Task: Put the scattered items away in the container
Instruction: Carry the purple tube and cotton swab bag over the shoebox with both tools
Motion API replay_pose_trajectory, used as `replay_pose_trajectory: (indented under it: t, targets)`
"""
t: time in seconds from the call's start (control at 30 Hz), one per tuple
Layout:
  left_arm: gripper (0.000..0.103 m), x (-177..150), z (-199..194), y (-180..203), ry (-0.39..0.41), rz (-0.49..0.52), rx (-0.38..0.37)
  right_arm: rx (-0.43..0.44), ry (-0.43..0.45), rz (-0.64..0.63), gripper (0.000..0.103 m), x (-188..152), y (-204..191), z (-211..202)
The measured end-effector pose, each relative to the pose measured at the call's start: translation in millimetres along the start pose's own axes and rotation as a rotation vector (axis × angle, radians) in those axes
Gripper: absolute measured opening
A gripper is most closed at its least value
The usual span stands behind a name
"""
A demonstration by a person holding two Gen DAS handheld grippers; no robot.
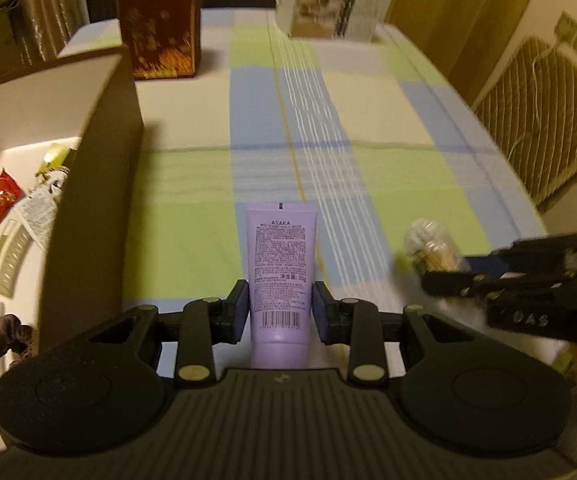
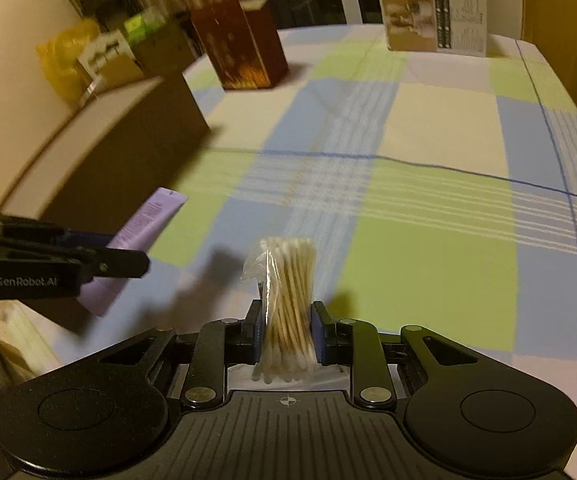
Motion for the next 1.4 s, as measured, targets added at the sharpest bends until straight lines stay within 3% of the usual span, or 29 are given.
replay_pose_trajectory:
  t: [0.2, 0.53, 0.73, 1.0, 1.4]
  targets:
    - [0.028, 18, -39, -17, 0.070, -0.020, 0.009, 0.060, 0.042, -0.033, 0.027, 31, -41, -2]
    - [0.028, 52, -106, -95, 0.168, -0.047, 0.108, 0.221, 0.127, -0.092, 0.027, 97, -124, -1]
    - [0.028, 57, -125, -144, 0.175, -0.037, 0.198, 0.339, 0.132, -0.101, 0.027, 122, -180, 14]
    - [0.028, 61, -111, -200, 0.138, -0.045, 0.251, 0.361, 0.091, -0.196, 0.027, 144, -239, 69]
    - [0.028, 89, -37, -257, 0.077, -0.022, 0.247, 0.242, -0.016, -0.259, 0.027, 170, -230, 176]
Point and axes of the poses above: each gripper's, at about its wrist camera, not at the fingertips, and z roughly the way its jaws point, y to its right, x to its top, the point moved 9 cm from there along z, roughly the way its jaws point, and after that the axes turned 5 degrees about y, right-handed, at the moved point
